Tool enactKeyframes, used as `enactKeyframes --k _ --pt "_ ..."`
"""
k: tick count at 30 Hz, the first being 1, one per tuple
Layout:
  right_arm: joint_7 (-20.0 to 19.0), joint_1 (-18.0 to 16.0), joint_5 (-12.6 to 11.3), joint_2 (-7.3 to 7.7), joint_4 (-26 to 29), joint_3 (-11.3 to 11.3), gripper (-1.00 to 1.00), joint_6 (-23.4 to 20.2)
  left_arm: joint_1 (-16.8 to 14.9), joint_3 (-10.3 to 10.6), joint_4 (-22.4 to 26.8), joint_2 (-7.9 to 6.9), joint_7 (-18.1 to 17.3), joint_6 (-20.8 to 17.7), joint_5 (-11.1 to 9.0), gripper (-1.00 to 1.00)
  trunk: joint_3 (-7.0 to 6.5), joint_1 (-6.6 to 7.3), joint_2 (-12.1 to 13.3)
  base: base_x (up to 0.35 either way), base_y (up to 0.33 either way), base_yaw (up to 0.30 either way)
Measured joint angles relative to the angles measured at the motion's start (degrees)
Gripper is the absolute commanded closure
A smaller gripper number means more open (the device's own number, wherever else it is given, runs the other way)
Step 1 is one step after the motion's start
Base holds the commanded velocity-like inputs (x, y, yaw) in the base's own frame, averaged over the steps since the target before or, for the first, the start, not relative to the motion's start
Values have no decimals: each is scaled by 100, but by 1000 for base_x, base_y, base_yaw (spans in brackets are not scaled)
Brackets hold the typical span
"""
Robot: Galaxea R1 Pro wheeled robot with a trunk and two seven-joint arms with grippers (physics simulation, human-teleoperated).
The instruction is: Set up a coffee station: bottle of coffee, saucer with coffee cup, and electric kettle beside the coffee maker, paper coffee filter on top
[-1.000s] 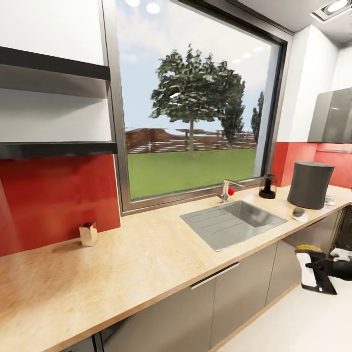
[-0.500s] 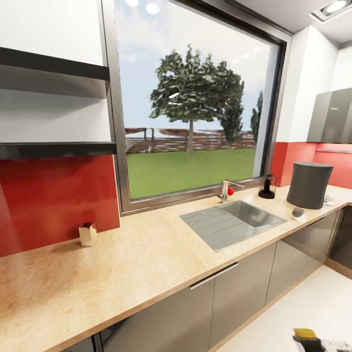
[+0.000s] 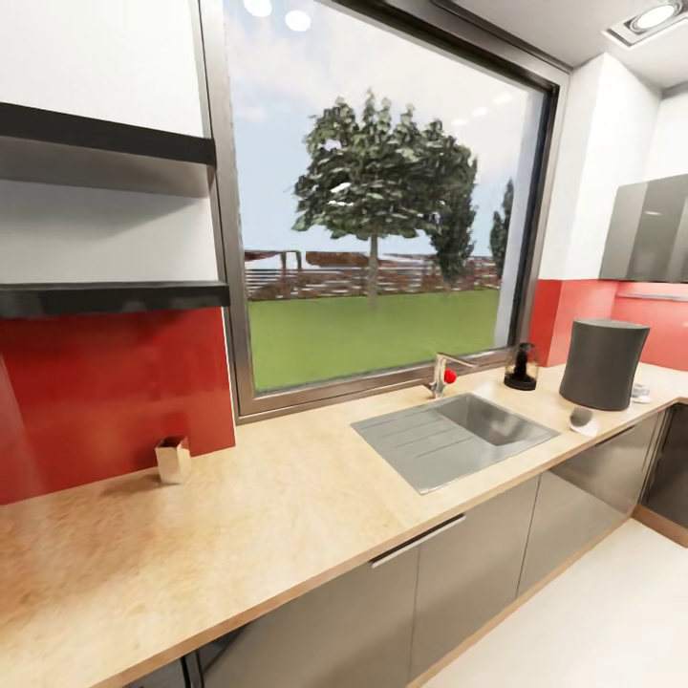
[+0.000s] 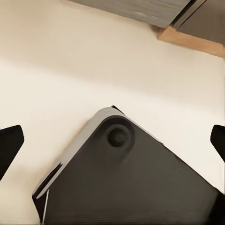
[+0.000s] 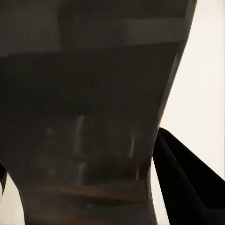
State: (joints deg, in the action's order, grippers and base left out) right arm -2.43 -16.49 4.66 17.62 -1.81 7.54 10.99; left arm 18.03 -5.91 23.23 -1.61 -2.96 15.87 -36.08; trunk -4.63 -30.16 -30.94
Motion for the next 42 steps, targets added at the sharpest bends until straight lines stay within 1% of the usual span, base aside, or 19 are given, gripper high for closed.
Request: enactKeyframes --k 2,5,7,10,15,18,20,23,26,38,42 --pt "66 8 57 -11 -3 10 100 22 -1 0 11 75 6 -13 21 -100 -36 44 80 0 0 0" --pt "69 5 116 13 -7 9 100 98 -2 2 -30 117 8 104 12 -100 -90 110 201 0 0 0" --pt "47 3 111 78 -5 -7 100 405 -2 -2 -116 155 9 208 44 -100 -127 154 281 0 0 0" --pt "36 15 84 137 -12 6 100 741 -2 10 -199 190 9 313 69 -100 -176 220 402 0 0 0" --pt "32 46 39 158 -17 5 100 883 -1 18 -291 205 9 527 64 -100 -231 330 603 0 0 0" --pt "35 51 -117 172 -14 -25 100 907 -1 25 -343 210 9 635 64 -100 -258 396 724 0 0 0" --pt "43 55 -332 175 -11 -39 100 919 0 28 -361 214 9 669 72 -100 -276 440 804 0 0 0" --pt "46 56 -467 178 -10 -44 100 929 0 29 -369 213 9 686 88 -100 -250 440 806 0 0 0" --pt "50 57 -525 193 -11 -48 100 953 -1 30 -377 216 5 697 94 -100 -222 440 806 0 0 0" --pt "76 58 -560 260 -12 -43 100 971 -2 37 -390 217 2 734 95 -100 -111 440 806 0 0 0" --pt "77 58 -561 250 -11 -38 100 971 -1 46 -388 217 2 731 99 -100 -74 440 806 0 0 0"
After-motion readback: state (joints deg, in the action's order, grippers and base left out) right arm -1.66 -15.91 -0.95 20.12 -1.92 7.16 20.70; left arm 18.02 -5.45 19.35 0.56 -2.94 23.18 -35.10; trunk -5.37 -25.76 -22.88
